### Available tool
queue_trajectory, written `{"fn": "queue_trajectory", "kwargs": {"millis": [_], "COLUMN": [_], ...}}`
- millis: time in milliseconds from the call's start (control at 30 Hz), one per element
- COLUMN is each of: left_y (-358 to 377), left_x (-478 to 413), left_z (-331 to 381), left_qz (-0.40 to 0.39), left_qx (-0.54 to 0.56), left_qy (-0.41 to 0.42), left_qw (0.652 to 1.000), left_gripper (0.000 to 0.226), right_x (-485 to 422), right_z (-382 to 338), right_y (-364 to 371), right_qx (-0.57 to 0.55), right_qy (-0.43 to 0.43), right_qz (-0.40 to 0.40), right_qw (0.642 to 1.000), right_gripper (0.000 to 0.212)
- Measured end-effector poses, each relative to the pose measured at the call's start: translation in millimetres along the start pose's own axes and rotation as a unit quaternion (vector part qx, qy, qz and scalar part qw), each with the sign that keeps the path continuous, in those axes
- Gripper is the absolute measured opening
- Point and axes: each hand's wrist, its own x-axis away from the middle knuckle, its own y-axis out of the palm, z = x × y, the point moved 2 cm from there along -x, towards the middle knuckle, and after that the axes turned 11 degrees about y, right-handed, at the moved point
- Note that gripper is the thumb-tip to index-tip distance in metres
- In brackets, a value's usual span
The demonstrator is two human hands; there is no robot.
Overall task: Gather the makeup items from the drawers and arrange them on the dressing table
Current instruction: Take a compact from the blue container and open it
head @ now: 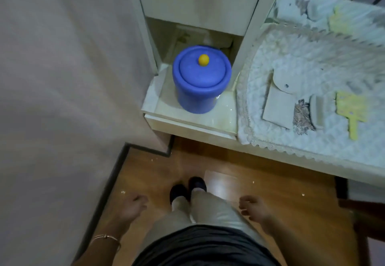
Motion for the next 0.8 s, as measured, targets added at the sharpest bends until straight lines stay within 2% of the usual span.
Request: {"fn": "queue_trajectory", "kwargs": {"millis": [100,167,267,333,433,533,600,700,800], "left_y": [6.2,11.9,15.7,17.1,18.3,14.2,11.8,10.6,6.0], "left_x": [-3.4,-0.6,10.0,17.3,29.3,31.6,28.9,23.4,10.4], "left_z": [25.5,49.1,104.1,148.0,209.9,261.7,291.8,317.9,323.5], "left_qz": [-0.039,-0.068,-0.053,-0.029,0.020,0.081,0.094,0.060,0.031], "left_qx": [-0.039,-0.085,-0.111,-0.080,-0.028,-0.068,-0.107,-0.164,-0.201], "left_qy": [0.013,0.072,0.195,0.280,0.375,0.474,0.525,0.530,0.533], "left_qw": [0.998,0.991,0.973,0.956,0.927,0.874,0.839,0.830,0.821], "left_gripper": [0.024,0.028,0.014,0.019,0.019,0.047,0.070,0.104,0.115], "right_x": [-6.4,-9.2,-3.7,15.6,62.4,104.5,118.6,128.1,120.2], "right_z": [-1.3,-14.7,-54.6,-92.6,-155.6,-210.2,-242.2,-282.6,-310.4], "right_y": [-4.6,-13.9,-25.7,-30.6,-39.5,-52.2,-57.3,-51.2,-36.1], "right_qx": [0.046,0.097,0.161,0.182,0.107,-0.036,-0.068,-0.015,0.079], "right_qy": [0.041,0.033,-0.084,-0.160,-0.266,-0.392,-0.451,-0.500,-0.513], "right_qz": [-0.012,-0.012,-0.010,-0.024,-0.041,0.036,0.096,0.165,0.225], "right_qw": [0.998,0.995,0.983,0.970,0.957,0.919,0.885,0.850,0.824], "right_gripper": [0.016,0.020,0.025,0.010,0.014,0.015,0.015,0.020,0.040]}}
